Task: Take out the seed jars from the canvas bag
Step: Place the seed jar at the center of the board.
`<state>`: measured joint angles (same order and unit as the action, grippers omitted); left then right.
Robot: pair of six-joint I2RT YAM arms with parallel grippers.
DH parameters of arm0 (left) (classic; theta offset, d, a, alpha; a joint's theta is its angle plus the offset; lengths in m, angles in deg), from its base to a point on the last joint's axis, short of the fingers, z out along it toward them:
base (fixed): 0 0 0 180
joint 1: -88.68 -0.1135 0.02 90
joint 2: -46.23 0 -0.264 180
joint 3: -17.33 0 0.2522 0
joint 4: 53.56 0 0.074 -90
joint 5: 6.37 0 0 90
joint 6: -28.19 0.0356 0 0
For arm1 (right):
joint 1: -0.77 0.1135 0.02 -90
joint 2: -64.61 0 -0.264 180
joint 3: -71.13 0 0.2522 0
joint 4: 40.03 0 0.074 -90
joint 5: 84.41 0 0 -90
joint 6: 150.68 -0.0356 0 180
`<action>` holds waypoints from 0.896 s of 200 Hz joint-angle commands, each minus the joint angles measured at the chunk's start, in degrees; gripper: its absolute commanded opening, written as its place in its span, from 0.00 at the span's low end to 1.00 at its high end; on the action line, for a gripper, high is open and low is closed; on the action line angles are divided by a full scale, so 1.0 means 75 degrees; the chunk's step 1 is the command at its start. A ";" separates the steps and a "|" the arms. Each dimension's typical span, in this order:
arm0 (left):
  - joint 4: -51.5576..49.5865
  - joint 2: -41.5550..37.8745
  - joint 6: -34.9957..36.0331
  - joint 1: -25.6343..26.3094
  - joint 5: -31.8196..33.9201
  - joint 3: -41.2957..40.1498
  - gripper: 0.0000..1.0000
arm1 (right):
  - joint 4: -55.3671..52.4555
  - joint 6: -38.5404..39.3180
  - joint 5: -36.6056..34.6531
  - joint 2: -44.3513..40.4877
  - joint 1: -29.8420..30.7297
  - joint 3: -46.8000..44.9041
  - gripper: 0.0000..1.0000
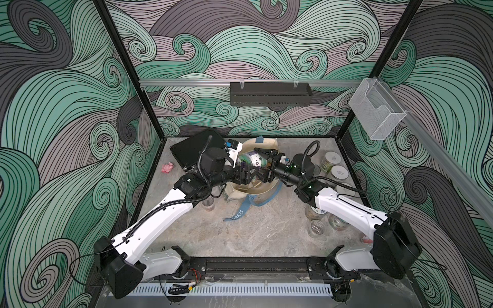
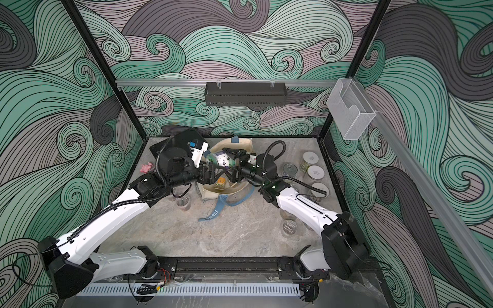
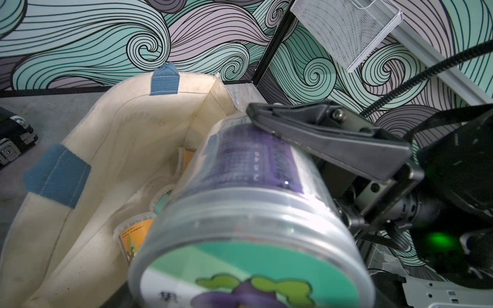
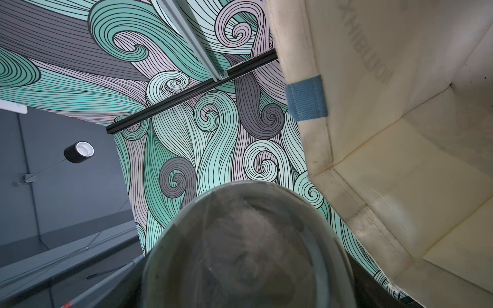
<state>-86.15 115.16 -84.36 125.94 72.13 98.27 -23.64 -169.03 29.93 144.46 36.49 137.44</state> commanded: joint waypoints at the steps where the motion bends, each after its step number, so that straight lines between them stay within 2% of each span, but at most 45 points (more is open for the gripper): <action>1: 0.0206 0.0047 -0.0159 0.0066 -0.0429 0.0247 0.71 | 0.0580 -0.0084 -0.0048 -0.0101 0.0059 0.0170 0.70; 24: 0.0155 0.0035 -0.0187 0.0069 -0.0458 0.0266 0.66 | 0.0618 -0.0091 -0.0023 -0.0089 0.0049 0.0162 0.74; 62: -0.0133 -0.0207 -0.0336 0.0069 -0.0114 0.0293 0.64 | 0.0417 0.0207 -0.0001 -0.0180 0.0009 0.0010 0.99; 102: -0.1458 -0.1008 -0.0836 0.0060 0.0987 0.0257 0.63 | -0.1070 0.1476 0.0160 -0.0823 -0.0364 -0.0202 0.99; 179: -0.5923 -0.3547 -0.2603 0.0048 0.3274 -0.0322 0.63 | -0.3512 0.3989 0.0354 -0.1880 -0.1132 -0.0011 0.99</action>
<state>-115.79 92.08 -97.27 126.29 88.76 96.93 -42.80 -147.63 31.48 131.74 28.97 135.87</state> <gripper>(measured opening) 0.826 0.990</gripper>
